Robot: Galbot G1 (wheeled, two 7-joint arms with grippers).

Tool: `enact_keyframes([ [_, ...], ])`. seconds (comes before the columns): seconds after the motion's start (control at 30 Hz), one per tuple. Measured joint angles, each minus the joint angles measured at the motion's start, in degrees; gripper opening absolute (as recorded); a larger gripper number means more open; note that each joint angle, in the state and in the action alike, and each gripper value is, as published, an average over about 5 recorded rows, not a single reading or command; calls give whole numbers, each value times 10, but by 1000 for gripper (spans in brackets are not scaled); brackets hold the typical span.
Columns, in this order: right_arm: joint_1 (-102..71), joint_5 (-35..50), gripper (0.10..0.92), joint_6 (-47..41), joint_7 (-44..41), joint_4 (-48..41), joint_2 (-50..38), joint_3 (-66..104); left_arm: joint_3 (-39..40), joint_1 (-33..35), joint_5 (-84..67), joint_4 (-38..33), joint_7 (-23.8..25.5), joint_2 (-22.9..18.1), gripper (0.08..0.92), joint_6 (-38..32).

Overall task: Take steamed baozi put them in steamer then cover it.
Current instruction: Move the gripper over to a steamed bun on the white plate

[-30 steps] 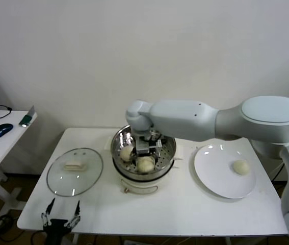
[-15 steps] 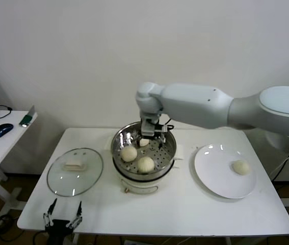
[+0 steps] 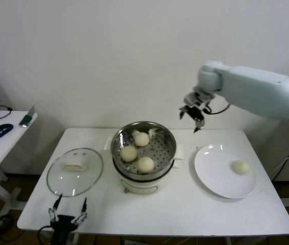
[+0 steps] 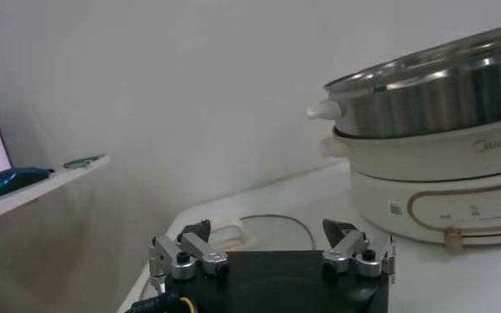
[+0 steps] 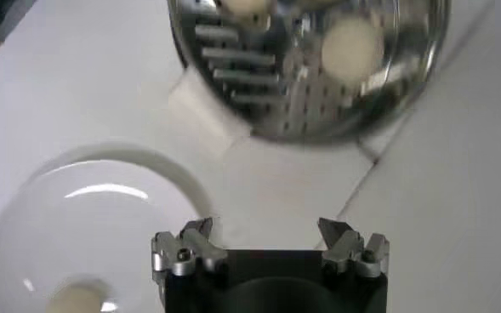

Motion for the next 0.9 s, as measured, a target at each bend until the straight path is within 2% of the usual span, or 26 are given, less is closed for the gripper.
enact_keyframes([
  [0.2,-83,-42,823,-21,-9,-21,-79,69,-5,-1,2,-1,0,-1,823,4],
  [0.4,-179,-105,823,-19,-17,-52,-121,156,-8,1,6,2,0,-6,823,5],
  [0.9,-341,-250,823,30,-22,-159,-116,345,-14,2,16,12,-5,-18,823,12],
])
